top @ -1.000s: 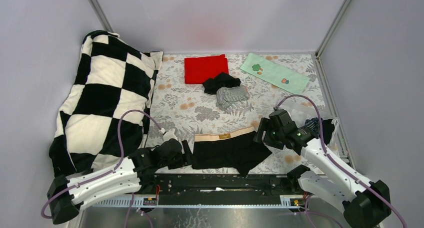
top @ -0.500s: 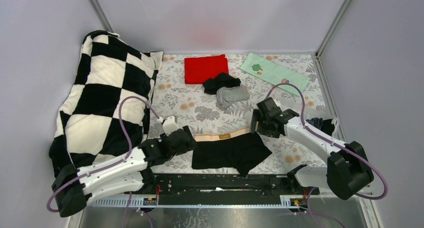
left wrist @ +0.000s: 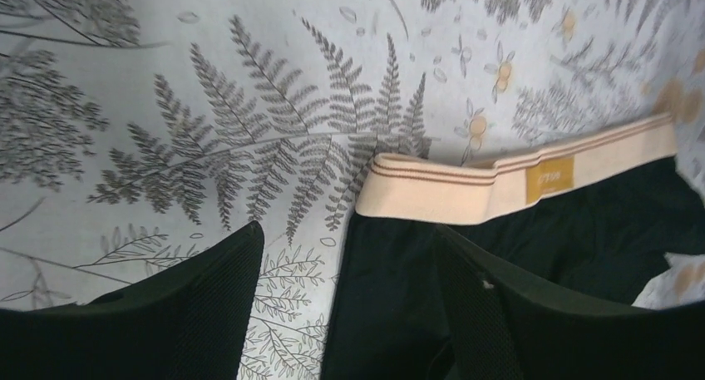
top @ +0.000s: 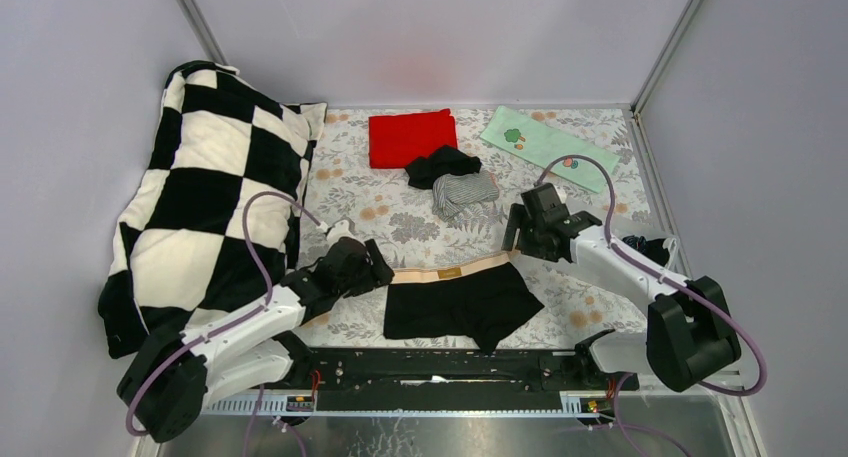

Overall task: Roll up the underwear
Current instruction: Flatten out the underwear at the center of the board.

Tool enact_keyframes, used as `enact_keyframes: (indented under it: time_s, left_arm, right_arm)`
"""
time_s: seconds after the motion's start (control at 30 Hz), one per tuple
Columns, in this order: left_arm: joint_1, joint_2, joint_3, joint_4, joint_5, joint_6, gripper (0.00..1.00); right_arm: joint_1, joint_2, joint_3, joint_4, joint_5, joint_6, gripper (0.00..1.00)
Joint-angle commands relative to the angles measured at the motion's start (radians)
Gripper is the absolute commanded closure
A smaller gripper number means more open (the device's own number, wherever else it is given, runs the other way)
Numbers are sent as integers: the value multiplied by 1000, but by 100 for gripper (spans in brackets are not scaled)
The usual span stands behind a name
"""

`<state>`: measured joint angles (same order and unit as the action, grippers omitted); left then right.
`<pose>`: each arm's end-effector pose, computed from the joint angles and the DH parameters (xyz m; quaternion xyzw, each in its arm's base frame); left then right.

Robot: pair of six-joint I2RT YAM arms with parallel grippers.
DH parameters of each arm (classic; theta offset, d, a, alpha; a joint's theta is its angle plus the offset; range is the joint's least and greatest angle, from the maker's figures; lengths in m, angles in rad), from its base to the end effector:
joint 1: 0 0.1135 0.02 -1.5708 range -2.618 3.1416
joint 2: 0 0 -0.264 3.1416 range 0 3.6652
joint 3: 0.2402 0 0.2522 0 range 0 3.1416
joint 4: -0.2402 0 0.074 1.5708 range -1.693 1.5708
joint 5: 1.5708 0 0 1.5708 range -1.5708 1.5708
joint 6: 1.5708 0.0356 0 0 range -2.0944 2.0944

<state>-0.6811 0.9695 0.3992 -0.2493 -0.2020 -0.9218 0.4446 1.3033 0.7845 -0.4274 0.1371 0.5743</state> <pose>0.1471 -0.1100 0.1699 -0.1478 0.9144 -0.1969 0.3213 0.2337 0.1060 0.2101 0.0825 0.9460 0.0926 0.2994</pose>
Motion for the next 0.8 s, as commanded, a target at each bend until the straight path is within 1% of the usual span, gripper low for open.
enact_keyframes:
  time_s: [0.0, 0.13, 0.17, 0.37, 0.47, 0.53, 0.7, 0.77]
  left_arm:
    - [6, 66, -41, 145, 125, 66, 24]
    - [6, 133, -55, 207, 145, 67, 35]
    - [6, 150, -56, 222, 147, 67, 37]
    - [6, 226, -41, 263, 121, 70, 39]
    - [7, 261, -34, 279, 118, 75, 45]
    - [6, 285, -33, 284, 120, 77, 54]
    - [8, 294, -37, 280, 102, 81, 71]
    - [9, 286, -36, 276, 87, 84, 82]
  right_arm:
    - [-42, 44, 37, 11, -72, -43, 22]
    - [-56, 74, 29, 25, -135, -55, 33]
    - [-58, 75, 24, 32, -148, -58, 34]
    - [-59, 93, 16, 46, -175, -82, 35]
    - [-61, 100, 18, 43, -175, -86, 36]
    - [-63, 102, 18, 45, -177, -87, 37]
    - [-69, 103, 11, 52, -190, -100, 38]
    - [-71, 96, -3, 67, -216, -106, 35]
